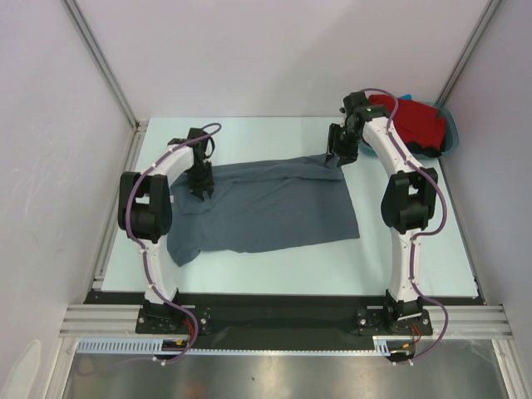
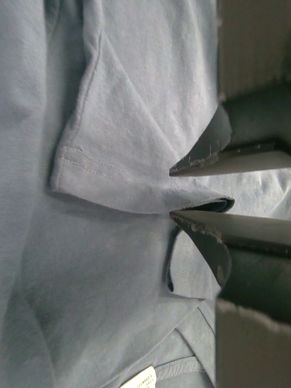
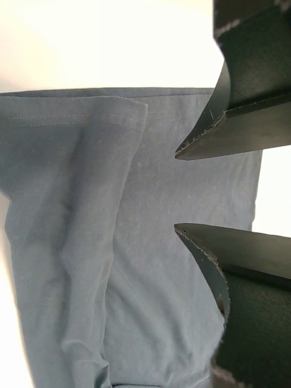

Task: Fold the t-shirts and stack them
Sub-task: Fold the tshirt

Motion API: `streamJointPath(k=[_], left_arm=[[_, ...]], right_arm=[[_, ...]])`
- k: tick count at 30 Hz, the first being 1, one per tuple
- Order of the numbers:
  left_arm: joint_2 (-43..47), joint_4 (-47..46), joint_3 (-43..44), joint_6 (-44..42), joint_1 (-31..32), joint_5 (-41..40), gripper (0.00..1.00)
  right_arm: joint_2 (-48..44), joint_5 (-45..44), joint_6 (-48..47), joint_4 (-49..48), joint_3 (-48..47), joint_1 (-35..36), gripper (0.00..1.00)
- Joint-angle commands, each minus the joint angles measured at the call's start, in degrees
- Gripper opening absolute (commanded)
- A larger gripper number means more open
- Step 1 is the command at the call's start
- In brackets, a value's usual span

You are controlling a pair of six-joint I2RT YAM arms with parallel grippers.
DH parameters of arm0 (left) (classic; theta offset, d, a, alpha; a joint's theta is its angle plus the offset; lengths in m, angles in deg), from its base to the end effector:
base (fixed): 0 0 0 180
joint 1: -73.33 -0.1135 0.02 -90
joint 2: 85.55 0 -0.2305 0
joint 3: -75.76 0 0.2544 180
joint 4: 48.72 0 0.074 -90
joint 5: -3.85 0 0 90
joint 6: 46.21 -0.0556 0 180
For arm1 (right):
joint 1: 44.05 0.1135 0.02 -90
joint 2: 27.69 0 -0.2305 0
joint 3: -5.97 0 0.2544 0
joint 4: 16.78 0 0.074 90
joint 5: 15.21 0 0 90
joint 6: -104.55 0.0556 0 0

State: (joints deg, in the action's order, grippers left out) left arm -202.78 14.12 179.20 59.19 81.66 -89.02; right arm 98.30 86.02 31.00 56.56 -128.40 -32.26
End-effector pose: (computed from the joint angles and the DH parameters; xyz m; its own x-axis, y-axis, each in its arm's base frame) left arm 0.3986 -0.0556 0.1318 -0.9635 -0.1270 -0.2359 -0.1272 0.9918 -0.0144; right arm 0.4496 0.1049 0.2206 -0.9302 0.0896 -0.3560 -0.0184 0.9571 0.2891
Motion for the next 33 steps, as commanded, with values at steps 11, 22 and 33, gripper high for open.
streamJointPath(k=[11,22,33], left_arm=[[3.23,1.43,-2.52,-0.11,0.45,-3.19,0.03],[7.80,6.00,0.81,-2.21,0.36,-5.30,0.00],[11.41,8.29,-2.87,-5.99,0.10,-8.28,0.00]], right_arm=[[-5.32,-0.50,-0.01,-0.90,2.77,0.25,0.52],[-6.37,-0.41,0.08,-1.87,5.59,0.51,0.51],[-7.08,-0.76,0.08,-1.87,7.17,0.78,0.50]])
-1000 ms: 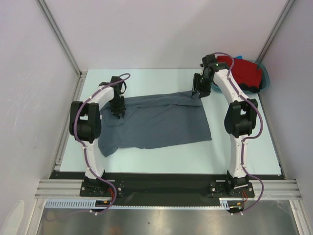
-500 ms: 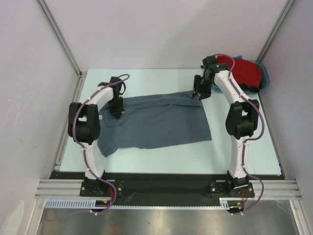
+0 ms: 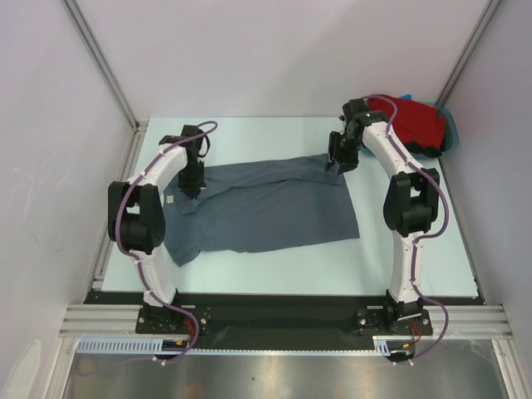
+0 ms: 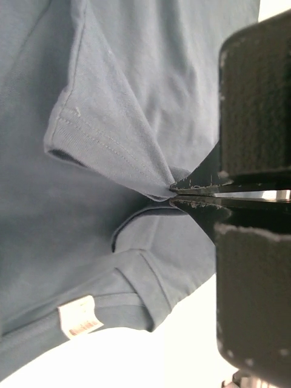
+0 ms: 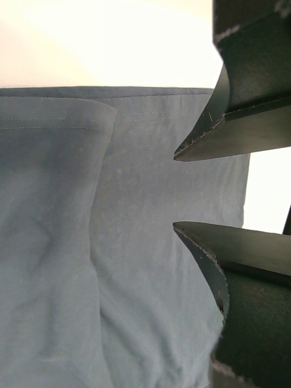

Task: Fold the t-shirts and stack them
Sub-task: Fold the tshirt

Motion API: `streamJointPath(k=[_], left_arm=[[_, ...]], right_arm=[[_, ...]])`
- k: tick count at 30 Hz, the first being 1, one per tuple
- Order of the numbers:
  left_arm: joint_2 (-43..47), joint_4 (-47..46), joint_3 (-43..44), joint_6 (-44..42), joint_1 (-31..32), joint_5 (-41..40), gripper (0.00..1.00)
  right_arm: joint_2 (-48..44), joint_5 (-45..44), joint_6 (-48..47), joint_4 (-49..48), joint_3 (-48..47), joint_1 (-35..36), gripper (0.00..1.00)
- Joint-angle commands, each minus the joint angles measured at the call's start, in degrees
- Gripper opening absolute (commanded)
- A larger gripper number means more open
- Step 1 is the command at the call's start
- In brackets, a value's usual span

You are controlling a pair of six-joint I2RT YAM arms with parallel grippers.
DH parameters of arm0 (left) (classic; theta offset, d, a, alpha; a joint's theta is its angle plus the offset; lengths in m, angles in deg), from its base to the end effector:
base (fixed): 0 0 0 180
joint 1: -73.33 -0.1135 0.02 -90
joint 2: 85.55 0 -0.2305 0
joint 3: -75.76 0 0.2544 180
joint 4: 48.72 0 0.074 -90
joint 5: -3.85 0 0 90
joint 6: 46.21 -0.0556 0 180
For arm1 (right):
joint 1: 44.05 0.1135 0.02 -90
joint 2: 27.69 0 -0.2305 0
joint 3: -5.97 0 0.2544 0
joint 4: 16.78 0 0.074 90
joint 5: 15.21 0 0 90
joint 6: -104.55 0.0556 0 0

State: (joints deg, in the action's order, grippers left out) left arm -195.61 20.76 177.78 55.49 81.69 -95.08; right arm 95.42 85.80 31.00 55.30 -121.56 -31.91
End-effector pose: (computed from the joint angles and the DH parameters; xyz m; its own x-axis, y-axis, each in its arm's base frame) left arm 0.3761 -0.0465 0.1686 -0.9683 -0.0602 -0.2423 -0.0877 0.9906 0.1046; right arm 0.4362 0.1047 0.2073 -0.9458 0.0809 -0.3145 -0.0100 0.9608 0.2771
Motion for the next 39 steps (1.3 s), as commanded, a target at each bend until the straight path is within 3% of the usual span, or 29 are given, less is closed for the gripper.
streamJointPath(k=[1,3,5,9,11,12,18,21,25,28,33,39], left_arm=[[4.94,1.99,-2.06,-2.56,0.08,-2.41,0.01],[5.91,1.56,-4.08,-3.18,0.08,-2.67,0.12],[6.17,1.38,-4.79,-3.62,-0.01,-3.29,0.04],[5.56,2.00,-4.79,-3.62,-0.01,-3.20,0.11],[5.73,1.21,-5.23,-3.36,-0.01,-3.55,0.58],[5.39,1.03,-5.15,-3.01,-0.01,-3.55,0.99],[3.63,0.95,0.38,-2.13,-0.01,-1.36,1.00],[2.23,0.94,3.63,-1.16,-0.01,0.48,1.00],[1.25,-0.37,5.66,1.65,-0.01,5.14,1.00],[0.38,-2.57,7.68,4.72,-0.01,9.96,1.00],[-2.17,-1.87,11.98,6.75,0.25,13.23,1.00],[-1.74,-1.17,10.59,5.08,0.34,13.06,1.00]], right_arm=[[-4.19,-0.63,0.08,-0.43,0.42,0.43,0.50],[-4.19,-0.98,-0.01,-0.25,0.42,0.43,0.50],[-4.19,-0.99,0.08,-0.25,0.42,0.51,0.50],[-3.93,-0.98,0.16,-0.43,0.16,0.69,0.50],[-3.84,-1.42,0.25,-0.51,0.24,0.69,0.50],[-3.75,-1.34,0.34,-0.69,0.42,0.69,0.50],[0.28,0.06,-0.19,-1.31,-3.00,0.95,0.49],[4.83,6.20,-0.19,-1.57,-7.65,1.04,0.44],[13.37,14.90,1.74,1.76,-20.39,1.30,0.44],[18.38,15.88,3.15,2.04,-27.43,1.92,0.44],[20.15,16.33,4.38,-1.39,-25.34,3.06,0.38],[18.75,15.54,3.16,-1.57,-18.49,4.73,0.35]])
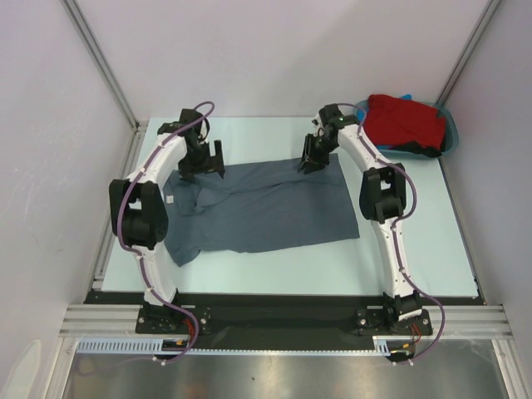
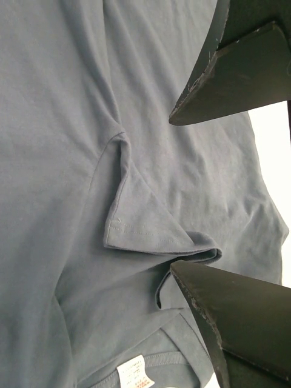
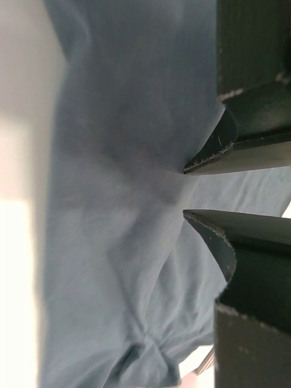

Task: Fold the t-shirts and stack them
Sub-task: Fold the tshirt

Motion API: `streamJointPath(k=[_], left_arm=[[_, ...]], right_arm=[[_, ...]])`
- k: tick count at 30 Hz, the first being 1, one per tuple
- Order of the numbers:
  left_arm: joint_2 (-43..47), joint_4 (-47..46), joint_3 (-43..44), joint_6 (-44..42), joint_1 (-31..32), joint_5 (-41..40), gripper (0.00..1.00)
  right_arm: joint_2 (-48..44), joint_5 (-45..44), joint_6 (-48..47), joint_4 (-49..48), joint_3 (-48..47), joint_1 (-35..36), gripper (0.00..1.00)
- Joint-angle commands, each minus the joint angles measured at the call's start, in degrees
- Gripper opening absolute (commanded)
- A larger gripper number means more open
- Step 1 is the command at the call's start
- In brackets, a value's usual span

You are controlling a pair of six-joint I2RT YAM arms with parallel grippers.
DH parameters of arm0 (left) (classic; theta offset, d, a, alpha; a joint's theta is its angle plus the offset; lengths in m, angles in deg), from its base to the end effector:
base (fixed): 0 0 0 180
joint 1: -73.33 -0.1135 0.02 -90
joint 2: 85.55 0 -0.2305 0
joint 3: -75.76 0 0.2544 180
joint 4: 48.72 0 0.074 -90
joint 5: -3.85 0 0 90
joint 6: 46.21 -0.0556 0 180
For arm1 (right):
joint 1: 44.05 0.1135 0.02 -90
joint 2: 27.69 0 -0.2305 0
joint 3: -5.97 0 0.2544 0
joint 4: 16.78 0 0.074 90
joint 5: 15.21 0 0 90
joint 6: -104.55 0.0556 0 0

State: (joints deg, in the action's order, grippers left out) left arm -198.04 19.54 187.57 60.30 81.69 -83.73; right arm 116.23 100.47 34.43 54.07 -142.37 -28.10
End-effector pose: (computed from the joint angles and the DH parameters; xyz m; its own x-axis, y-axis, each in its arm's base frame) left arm 0.4044 -0.0618 0.2026 -0.9308 -0.1502 -0.3333 -0.1087 0.9842 -0.1399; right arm 0.4833 0.1632 0.1551 -0.9696 0.0416 -0.2410 -0.0899 0.8558 0.5095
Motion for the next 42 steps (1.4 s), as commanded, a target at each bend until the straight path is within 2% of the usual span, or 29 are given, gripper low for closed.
streamJointPath(k=[1,6,11,15,19,25,29,37,42], left_arm=[[0.69,0.06,0.53,0.27,0.34,1.72,1.00],[0.87,-0.12,-1.14,0.10,0.34,2.94,1.00],[0.95,-0.12,-2.02,-0.08,0.34,3.38,1.00],[1.74,-0.64,-3.33,-0.25,0.34,3.30,1.00],[1.92,-1.08,-3.95,-0.17,0.34,3.21,1.00],[2.45,-1.96,-3.95,0.19,0.34,2.42,1.00],[2.71,-2.23,-3.86,0.80,0.34,2.33,1.00],[3.50,-2.05,-4.83,0.71,0.34,1.63,1.00],[3.33,-1.88,-4.83,0.80,0.34,1.72,1.00]], right_arm=[[-2.50,-0.09,-0.54,-0.08,4.59,1.02,0.34],[-8.11,-4.83,-1.33,-1.92,13.30,1.28,0.33],[-10.58,-10.19,-2.30,1.32,16.64,1.28,0.31],[-14.89,-12.84,-2.04,-1.82,19.37,1.02,0.30],[-14.81,-10.12,-1.95,-3.77,16.23,0.76,0.32],[-6.90,-7.92,-2.21,-2.54,6.04,1.46,0.33],[-3.48,-7.13,-2.12,-3.68,3.21,1.63,0.34],[0.48,-6.69,-2.04,-4.56,1.10,2.42,0.34],[-0.91,-8.00,-2.91,-4.65,5.30,2.51,0.33]])
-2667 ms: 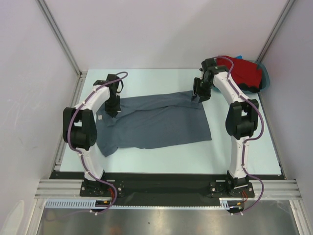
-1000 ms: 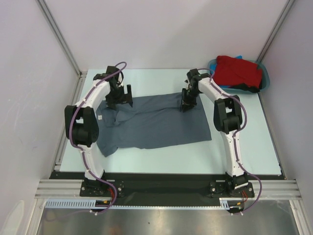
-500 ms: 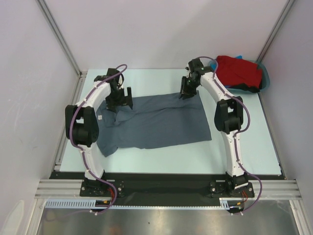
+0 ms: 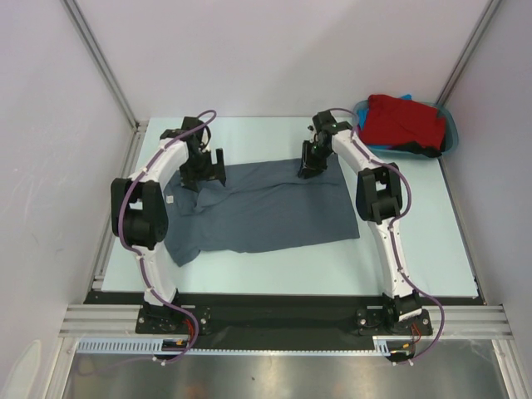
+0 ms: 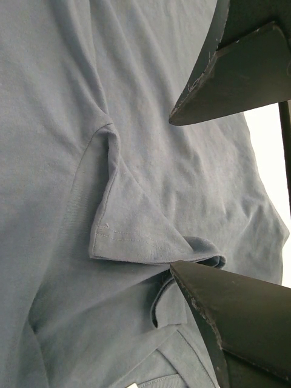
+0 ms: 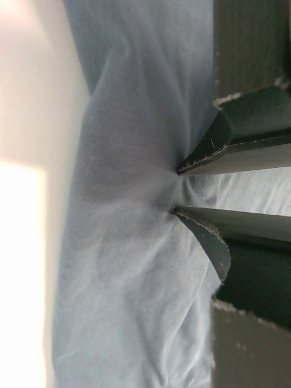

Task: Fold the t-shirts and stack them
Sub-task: Fold the tshirt

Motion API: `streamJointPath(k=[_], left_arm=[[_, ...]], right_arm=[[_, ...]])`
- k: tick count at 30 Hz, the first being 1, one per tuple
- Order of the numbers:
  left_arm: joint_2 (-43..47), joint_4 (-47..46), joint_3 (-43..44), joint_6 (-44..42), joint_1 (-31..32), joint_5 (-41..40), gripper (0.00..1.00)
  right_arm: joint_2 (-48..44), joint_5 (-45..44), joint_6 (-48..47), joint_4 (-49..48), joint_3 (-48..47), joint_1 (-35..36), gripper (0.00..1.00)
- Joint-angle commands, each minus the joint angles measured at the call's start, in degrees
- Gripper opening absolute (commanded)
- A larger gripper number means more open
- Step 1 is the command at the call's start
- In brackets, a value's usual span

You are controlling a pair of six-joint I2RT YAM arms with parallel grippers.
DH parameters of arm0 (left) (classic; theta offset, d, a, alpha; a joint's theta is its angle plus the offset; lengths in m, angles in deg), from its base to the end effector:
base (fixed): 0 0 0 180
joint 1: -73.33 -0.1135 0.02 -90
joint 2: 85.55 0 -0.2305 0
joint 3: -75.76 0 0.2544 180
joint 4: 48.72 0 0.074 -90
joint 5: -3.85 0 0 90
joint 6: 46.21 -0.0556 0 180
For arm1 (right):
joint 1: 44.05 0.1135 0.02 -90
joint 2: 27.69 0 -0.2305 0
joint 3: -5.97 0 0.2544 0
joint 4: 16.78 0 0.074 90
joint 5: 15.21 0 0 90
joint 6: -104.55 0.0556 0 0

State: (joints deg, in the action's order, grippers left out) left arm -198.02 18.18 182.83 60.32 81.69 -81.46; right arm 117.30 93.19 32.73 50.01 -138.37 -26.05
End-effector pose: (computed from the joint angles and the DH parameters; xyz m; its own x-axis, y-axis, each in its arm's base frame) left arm 0.3958 -0.0628 0.1793 -0.9518 -0.1467 -0.2693 -0.1057 0.9813 -0.1612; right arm 0.4813 0.1748 0.1258 -0.9619 -0.0012 -0.2736 -0.1140 0.9109 0.3966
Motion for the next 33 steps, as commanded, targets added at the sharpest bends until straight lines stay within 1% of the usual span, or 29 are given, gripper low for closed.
streamJointPath(k=[1,8,10,11,14,16,20,21,23,24,28,30,33], left_arm=[[3.22,-0.52,-0.09,0.87,0.34,-0.30,1.00],[2.87,-0.52,-0.26,0.96,0.43,0.23,1.00],[2.86,-0.52,-0.44,1.04,0.43,0.41,1.00],[2.87,-0.61,-0.70,1.04,0.43,0.41,1.00],[2.95,-0.87,-1.14,1.22,0.43,0.50,1.00],[3.04,-0.96,-1.41,1.22,0.43,0.76,1.00],[2.95,-0.96,-1.23,1.04,0.43,1.03,1.00],[3.04,-0.96,-1.06,1.04,0.43,0.94,1.00],[3.22,-0.87,-0.97,0.87,0.43,0.32,1.00],[3.65,-0.87,-1.14,0.87,0.43,-0.11,1.00],[5.06,-0.78,-2.19,0.61,0.52,-4.15,1.00],[5.41,-0.78,-3.16,0.25,0.52,-6.25,1.00],[4.80,-0.52,-4.04,-0.80,0.52,-6.19,1.00]], right_arm=[[-3.38,-1.07,-1.47,-0.85,2.80,0.54,0.33],[-9.10,-7.04,-0.86,-1.73,14.14,0.37,0.32],[-11.82,-10.82,-0.60,-1.99,16.69,0.37,0.31],[-13.49,-13.44,0.27,-2.60,19.48,0.20,0.31],[-15.26,-16.01,1.42,-3.49,22.49,-0.42,0.32],[-15.96,-15.85,1.34,-4.01,22.76,-1.21,0.33],[-16.93,-7.51,-1.03,-8.04,20.66,-2.09,0.42],[-17.02,-3.93,-1.73,-8.58,18.48,-2.18,0.43],[-16.58,-1.18,-3.23,-8.50,14.87,-2.18,0.45],[-16.23,0.40,-3.58,-7.80,10.50,-2.09,0.46],[-14.30,0.94,-4.73,-2.88,1.43,-1.56,0.48],[-14.38,1.29,-4.90,-0.86,-0.26,-1.30,0.48],[-15.96,0.77,-4.81,-0.24,0.08,-0.95,0.49]])
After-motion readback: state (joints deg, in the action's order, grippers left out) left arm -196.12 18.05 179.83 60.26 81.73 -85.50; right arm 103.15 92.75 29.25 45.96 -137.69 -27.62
